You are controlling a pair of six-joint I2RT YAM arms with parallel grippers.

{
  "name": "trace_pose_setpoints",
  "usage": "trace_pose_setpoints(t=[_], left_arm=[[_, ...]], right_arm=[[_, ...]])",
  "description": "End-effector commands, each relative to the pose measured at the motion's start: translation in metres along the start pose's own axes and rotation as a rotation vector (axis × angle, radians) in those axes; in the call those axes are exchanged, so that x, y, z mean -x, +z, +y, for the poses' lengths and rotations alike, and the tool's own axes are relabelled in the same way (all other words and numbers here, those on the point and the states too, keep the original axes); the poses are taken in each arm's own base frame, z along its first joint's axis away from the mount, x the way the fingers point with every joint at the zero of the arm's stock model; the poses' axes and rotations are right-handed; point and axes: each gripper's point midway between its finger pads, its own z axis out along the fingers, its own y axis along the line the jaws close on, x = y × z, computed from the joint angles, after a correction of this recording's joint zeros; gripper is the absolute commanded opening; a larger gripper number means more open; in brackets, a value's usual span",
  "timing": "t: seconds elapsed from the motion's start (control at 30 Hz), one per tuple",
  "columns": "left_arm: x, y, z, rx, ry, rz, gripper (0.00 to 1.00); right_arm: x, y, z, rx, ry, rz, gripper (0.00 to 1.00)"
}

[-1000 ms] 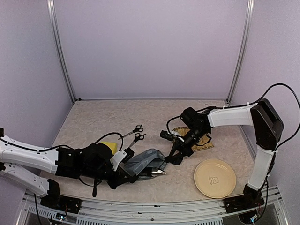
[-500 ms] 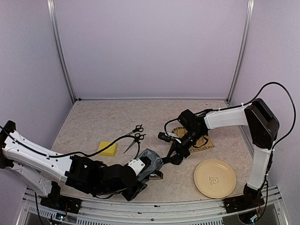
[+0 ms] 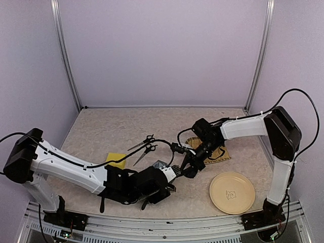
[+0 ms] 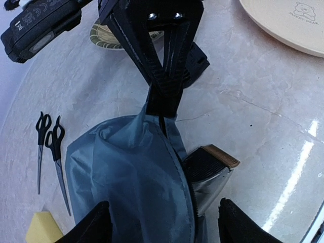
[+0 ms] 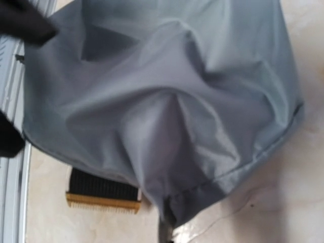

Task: Sort the hair-cutting tools
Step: Adjust the electric hair clipper in the kit bag.

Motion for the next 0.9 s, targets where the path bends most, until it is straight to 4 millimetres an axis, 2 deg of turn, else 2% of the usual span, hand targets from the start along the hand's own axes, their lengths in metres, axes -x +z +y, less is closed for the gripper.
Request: trace_pose_setpoints(t=[0.0, 0.2, 0.63, 0.87], left_arm=[[0.014, 0.004, -0.001, -0.071, 0.029, -0.090, 0.77], [0.010, 0.014, -0.020, -0.170, 0.086, -0.078, 0.77], [0.000, 0.048, -0.010, -0.044, 0.126, -0.050, 0.77], [-0.009, 0.057, -0.004, -0.004, 0.125, -0.014, 0.70]], right_arm=[[0.000, 0.003, 0.011, 0.045, -0.005, -0.005, 0.00], [-0.002, 0.006, 0.011, 0.060, 0.011, 0.000, 0.00], [-0.005, 0.010, 0.015, 0.105, 0.034, -0.001, 0.00], [-0.006, 0.012, 0.016, 0.121, 0.040, 0.002, 0.00]])
